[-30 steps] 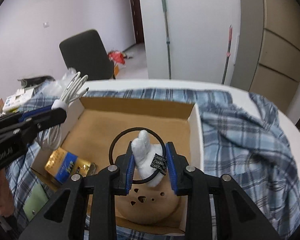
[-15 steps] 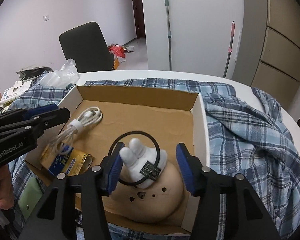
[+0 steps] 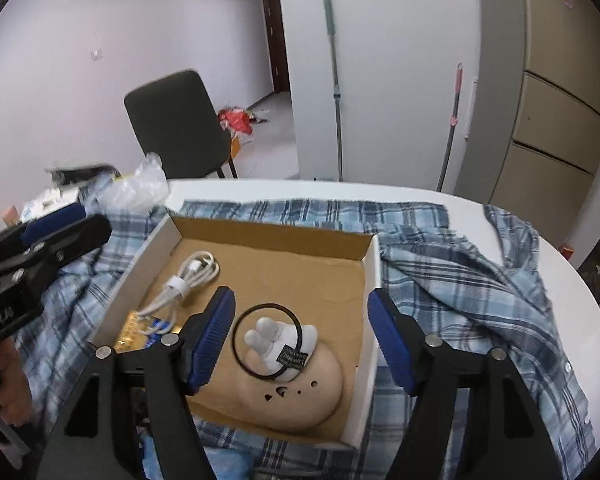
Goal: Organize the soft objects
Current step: 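Lower the white item into the box with the right gripper while the left gripper drops the cable in, then withdraw both grippers from the box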
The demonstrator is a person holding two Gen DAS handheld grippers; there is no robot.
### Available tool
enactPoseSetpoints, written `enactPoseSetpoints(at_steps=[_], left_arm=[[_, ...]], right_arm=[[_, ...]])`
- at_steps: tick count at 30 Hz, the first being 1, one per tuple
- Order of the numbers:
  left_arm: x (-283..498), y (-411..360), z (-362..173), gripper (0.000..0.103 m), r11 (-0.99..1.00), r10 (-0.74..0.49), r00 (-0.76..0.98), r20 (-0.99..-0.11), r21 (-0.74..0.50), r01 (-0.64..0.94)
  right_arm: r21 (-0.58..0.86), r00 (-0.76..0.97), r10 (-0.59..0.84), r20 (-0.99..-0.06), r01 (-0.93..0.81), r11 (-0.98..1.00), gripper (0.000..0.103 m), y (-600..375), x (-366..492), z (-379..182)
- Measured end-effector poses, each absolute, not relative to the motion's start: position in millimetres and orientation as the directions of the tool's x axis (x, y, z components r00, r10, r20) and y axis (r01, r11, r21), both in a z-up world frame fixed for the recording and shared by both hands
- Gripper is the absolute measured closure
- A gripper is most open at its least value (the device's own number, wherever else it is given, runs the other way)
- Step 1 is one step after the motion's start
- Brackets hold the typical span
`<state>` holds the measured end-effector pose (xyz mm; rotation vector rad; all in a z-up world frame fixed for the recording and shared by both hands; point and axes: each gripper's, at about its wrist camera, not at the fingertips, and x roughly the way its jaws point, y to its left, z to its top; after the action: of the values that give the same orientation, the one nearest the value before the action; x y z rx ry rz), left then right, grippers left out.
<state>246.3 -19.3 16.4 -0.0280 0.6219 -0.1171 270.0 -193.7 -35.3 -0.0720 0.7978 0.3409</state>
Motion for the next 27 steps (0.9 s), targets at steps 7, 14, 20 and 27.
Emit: enactPoseSetpoints(at_steps=[7,14,20,27], left_arm=[[190.3,-20.6,55.1,0.044,0.991,-0.137,0.865,-0.482,-0.055,0.126],[122.7,-13.5,72.0,0.015,0.989,-0.145,0.915,-0.376,-0.06,0.132],[86.5,-5.3,65.5,0.015,0.991,-0.135,0.936,-0.324,-0.065,0.12],[78.0,2.1,42.6,0.015,0.993,-0.119,0.928,-0.352,-0.058,0.105]], right_arm=[[0.09,0.71,0.27,-0.651,-0.28,0.956,0.035,-215.7,231.3,4.1],[0.087,0.752,0.271,-0.6,-0.275,0.957,0.035,-226.8,172.6,19.7],[0.055,0.778,0.269,-0.568,-0.291,0.955,0.035,-226.8,135.6,10.4],[-0.012,0.821,0.26,-0.508,-0.309,0.951,0.034,-222.5,111.8,-1.3]])
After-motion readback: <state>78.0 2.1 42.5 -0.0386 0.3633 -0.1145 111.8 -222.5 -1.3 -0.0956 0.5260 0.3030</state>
